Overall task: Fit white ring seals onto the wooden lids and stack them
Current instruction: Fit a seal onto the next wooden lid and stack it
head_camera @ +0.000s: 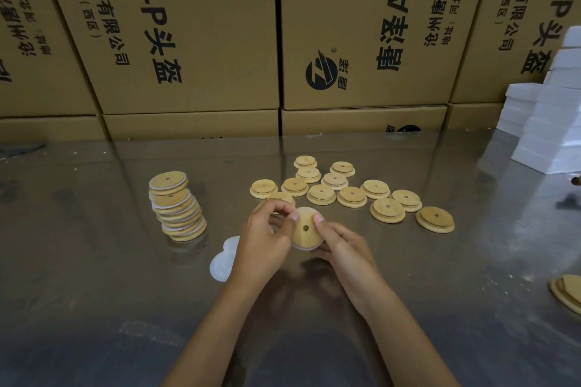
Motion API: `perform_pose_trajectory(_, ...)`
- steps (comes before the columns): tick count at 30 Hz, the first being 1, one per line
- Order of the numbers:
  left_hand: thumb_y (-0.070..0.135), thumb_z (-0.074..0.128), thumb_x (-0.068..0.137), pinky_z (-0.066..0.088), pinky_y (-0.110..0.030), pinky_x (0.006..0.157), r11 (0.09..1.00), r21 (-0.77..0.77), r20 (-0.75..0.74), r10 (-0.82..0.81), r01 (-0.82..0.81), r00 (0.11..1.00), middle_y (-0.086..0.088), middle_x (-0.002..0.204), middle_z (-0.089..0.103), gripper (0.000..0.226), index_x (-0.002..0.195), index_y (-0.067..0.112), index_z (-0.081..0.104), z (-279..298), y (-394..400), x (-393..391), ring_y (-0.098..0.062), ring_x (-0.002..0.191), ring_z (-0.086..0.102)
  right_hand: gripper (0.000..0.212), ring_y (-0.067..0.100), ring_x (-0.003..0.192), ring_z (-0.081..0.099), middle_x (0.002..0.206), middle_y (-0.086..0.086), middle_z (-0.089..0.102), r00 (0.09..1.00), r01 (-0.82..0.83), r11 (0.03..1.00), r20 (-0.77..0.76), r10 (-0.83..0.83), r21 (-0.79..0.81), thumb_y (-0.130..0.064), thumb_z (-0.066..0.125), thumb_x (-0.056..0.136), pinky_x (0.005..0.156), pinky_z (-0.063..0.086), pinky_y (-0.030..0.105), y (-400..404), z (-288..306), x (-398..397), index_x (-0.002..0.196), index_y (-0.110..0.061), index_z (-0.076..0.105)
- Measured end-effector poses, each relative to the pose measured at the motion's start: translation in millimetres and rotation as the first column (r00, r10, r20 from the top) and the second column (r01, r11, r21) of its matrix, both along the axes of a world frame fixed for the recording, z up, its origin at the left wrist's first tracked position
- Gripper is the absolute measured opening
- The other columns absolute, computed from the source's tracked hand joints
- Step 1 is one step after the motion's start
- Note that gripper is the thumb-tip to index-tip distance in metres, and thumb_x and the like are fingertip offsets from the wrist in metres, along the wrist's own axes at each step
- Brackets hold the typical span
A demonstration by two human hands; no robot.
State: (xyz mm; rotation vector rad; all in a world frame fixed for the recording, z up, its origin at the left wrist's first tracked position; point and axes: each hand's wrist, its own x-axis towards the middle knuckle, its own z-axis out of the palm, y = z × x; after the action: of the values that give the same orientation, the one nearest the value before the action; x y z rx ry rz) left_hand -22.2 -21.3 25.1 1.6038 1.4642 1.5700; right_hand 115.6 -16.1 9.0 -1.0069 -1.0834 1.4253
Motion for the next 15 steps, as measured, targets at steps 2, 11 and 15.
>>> perform_pose_trajectory(2, 0.010, 0.070, 0.084, 0.043, -0.007, 0.071, 1.000, -0.013, -0.010, -0.015, 0.015, 1.000, 0.007, 0.099, 0.066, 0.016, 0.091, 0.023, 0.064, 0.2, -0.3, 1.5, 0.001, 0.082, 0.058, 0.035, 0.014, 0.074, 0.060, 0.082, 0.011, 0.071, 1.000, 0.019, 1.000, -0.004, -0.019, -0.018, -0.037, 0.062, 0.096, 0.073, 0.049, 0.030, 0.5, 1.9, -0.9, 0.100, -0.006, 0.076)
perform_pose_trajectory(11, 0.019, 0.083, 0.070, 0.042, -0.019, 0.083, 0.984, -0.107, -0.140, -0.155, 0.140, 0.978, 0.025, 0.121, 0.047, 0.068, 0.118, 0.049, 0.045, -6.9, -2.8, 3.3, 0.009, 0.109, 0.047, 0.038, 0.013, 0.068, 0.060, 0.083, 0.009, 0.070, 0.982, -0.040, 0.992, -0.186, 0.017, -0.123, -0.032, 0.049, 0.103, 0.074, 0.050, 0.028, 2.2, 4.7, 4.2, 0.114, -0.001, 0.069)
perform_pose_trajectory(15, 0.022, 0.086, 0.067, 0.039, -0.007, 0.076, 0.992, -0.069, -0.140, -0.112, 0.103, 0.984, 0.023, 0.118, 0.049, 0.064, 0.116, 0.043, 0.051, -6.2, -1.5, 1.3, 0.014, 0.102, 0.048, 0.035, 0.012, 0.069, 0.064, 0.082, 0.007, 0.072, 0.985, -0.046, 0.993, -0.170, 0.027, -0.111, -0.030, 0.048, 0.104, 0.072, 0.052, 0.026, 2.1, 5.2, 4.3, 0.115, -0.005, 0.069)
